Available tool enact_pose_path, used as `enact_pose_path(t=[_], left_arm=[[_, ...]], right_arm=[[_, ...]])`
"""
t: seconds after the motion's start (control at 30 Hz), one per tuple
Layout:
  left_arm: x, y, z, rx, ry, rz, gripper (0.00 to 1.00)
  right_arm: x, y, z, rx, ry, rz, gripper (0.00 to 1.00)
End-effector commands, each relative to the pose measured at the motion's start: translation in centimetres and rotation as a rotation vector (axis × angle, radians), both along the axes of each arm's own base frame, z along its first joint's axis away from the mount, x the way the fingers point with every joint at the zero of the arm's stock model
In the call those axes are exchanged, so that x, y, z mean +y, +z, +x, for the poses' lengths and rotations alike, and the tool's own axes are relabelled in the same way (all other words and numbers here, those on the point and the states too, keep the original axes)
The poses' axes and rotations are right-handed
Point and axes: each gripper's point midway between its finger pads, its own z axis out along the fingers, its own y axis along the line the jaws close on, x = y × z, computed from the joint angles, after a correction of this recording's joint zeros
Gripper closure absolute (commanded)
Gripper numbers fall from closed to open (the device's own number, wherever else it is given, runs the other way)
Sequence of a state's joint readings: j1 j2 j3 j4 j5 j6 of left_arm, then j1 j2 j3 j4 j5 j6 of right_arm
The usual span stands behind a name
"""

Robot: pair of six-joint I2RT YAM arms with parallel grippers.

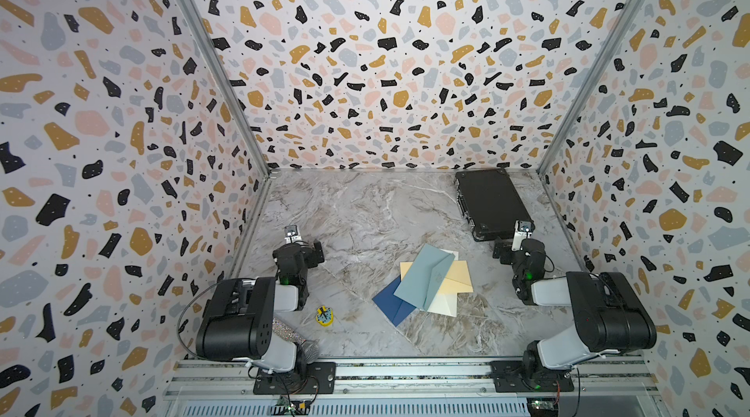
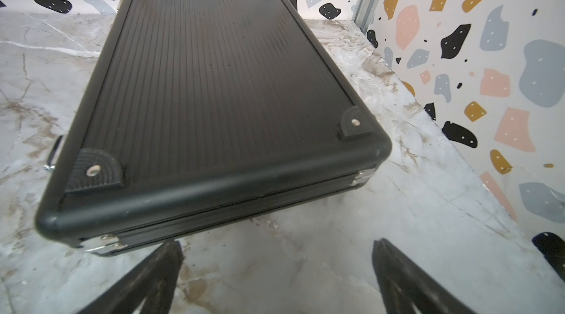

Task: Take the letter paper out of the envelope
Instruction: Pick up the envelope from the envelope.

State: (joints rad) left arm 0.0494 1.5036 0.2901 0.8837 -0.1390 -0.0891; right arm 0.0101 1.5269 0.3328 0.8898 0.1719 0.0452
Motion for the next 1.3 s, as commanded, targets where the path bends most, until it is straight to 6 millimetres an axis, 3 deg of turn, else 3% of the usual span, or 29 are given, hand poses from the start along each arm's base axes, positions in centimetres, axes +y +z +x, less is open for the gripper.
enact_pose_path(t=[0.0,0.1,0.17,0.27,0.3,0.33,0.37,0.4,0.43,0.47,0.57,0.67,0.73,0.83,0.97,1.13,1.27], left_arm=[[-0.2,2.5,0.6,-0.080,-0.016,0.019,0.01],[0.5,4.8,0.1,-0.032,0.029,0.029,0.01],[1.1,8.0,0.3,-0.071,0.090,0.022,0.01],[0.4,15.4,1.6,-0.237,0.111,0.027,0.01],[0.1,18.6,2.1,-0.279,0.133,0.029,0.01],[-0.1,21.5,2.5,-0.311,0.165,-0.014,0.01],[0.0,23.2,3.0,-0.325,0.200,-0.116,0.01],[-0.3,23.2,2.9,-0.247,0.252,-0.300,0.01],[-0.5,21.8,1.7,-0.101,0.335,-0.457,0.01],[-0.9,22.1,1.9,-0.082,0.350,-0.518,0.01],[-5.9,22.4,4.3,-0.017,0.062,-0.724,0.06],[-10.2,21.5,3.2,0.120,-0.063,-0.718,0.06],[-13.0,20.3,1.5,0.231,-0.155,-0.697,0.06],[-15.7,18.2,-1.1,0.354,-0.240,-0.732,0.05],[-18.4,16.4,-4.5,0.472,-0.354,-0.766,0.05],[-22.1,12.9,-9.0,0.608,-0.460,-0.865,0.19],[-24.1,10.0,-11.7,0.626,-0.525,-0.951,0.24]], right_arm=[[-0.2,1.5,0.5,-0.044,-0.006,0.003,0.00],[-0.7,4.0,0.5,0.001,-0.071,-0.044,0.00],[-0.8,7.5,1.1,-0.029,-0.104,-0.029,0.00],[0.5,18.0,2.7,-0.272,-0.109,0.021,0.00],[0.2,22.0,2.8,-0.346,-0.161,0.095,0.00],[-0.7,24.7,2.7,-0.383,-0.256,0.237,0.00],[-1.8,24.8,1.8,-0.345,-0.396,0.409,0.00],[-2.8,23.0,-0.4,-0.229,-0.574,0.581,0.00],[-3.2,21.7,-1.1,-0.172,-0.654,0.700,0.01],[-2.5,20.6,-0.2,-0.116,-0.607,0.794,0.01],[0.1,16.6,1.1,0.078,-0.485,0.981,0.00],[2.1,15.4,0.4,0.254,-0.425,0.913,0.00],[2.6,15.7,-0.8,0.314,-0.434,0.812,0.01],[3.6,16.9,-2.4,0.329,-0.441,0.707,0.03],[7.6,17.7,-4.6,0.467,-0.331,0.507,0.06],[12.7,14.2,-8.4,0.697,-0.186,0.348,0.15],[16.5,11.9,-10.3,0.769,-0.127,0.225,0.16]])
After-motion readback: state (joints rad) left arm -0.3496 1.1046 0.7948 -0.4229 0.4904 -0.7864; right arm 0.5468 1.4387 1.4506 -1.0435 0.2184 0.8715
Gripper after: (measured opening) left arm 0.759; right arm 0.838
